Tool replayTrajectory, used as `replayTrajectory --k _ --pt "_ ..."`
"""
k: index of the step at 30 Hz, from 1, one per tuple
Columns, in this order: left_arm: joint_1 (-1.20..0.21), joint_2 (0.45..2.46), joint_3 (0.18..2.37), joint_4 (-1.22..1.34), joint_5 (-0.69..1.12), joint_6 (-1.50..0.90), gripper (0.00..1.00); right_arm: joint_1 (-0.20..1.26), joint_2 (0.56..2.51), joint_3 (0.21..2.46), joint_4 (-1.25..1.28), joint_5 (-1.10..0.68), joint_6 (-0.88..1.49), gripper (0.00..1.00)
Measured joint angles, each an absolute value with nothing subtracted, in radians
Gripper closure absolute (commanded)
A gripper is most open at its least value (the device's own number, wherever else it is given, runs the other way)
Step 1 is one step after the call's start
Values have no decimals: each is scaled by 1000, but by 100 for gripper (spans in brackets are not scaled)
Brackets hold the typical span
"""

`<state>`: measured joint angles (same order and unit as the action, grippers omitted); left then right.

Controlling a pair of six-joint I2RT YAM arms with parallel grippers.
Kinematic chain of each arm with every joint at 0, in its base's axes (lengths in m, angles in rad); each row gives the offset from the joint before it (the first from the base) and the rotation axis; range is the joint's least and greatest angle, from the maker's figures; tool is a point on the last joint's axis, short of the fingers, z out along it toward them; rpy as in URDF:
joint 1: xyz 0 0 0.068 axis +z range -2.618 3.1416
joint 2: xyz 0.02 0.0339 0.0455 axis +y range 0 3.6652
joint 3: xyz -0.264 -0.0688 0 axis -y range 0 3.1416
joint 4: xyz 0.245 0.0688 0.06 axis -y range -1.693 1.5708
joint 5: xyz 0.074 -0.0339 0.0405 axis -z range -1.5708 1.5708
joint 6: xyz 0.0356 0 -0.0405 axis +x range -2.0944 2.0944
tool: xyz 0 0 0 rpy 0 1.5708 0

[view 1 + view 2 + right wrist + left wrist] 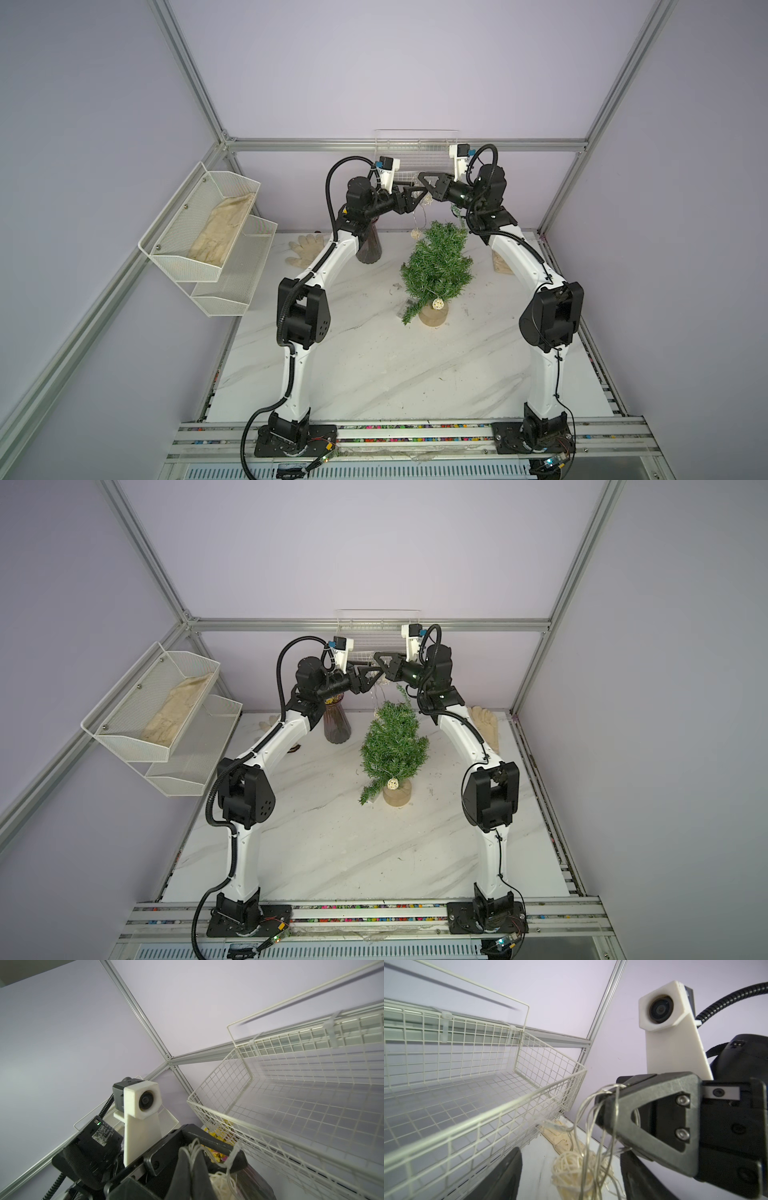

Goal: Remove string lights from the small christmas tree
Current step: Remove the light string from the Christmas tree.

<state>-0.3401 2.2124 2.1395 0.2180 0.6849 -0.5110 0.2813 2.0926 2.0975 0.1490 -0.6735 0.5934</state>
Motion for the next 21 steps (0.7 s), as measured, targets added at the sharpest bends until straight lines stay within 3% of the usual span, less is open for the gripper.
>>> replayTrajectory --k 3,8,21 --pt "-340 2214 2140 223 686 -522 27 282 2093 2096 157 -680 599 100" --pt "-340 2214 2140 227 695 -538 18 281 2093 2096 164 -678 601 100" --pt "-343 2214 2134 246 684 -451 20 282 2093 2096 146 -645 598 100"
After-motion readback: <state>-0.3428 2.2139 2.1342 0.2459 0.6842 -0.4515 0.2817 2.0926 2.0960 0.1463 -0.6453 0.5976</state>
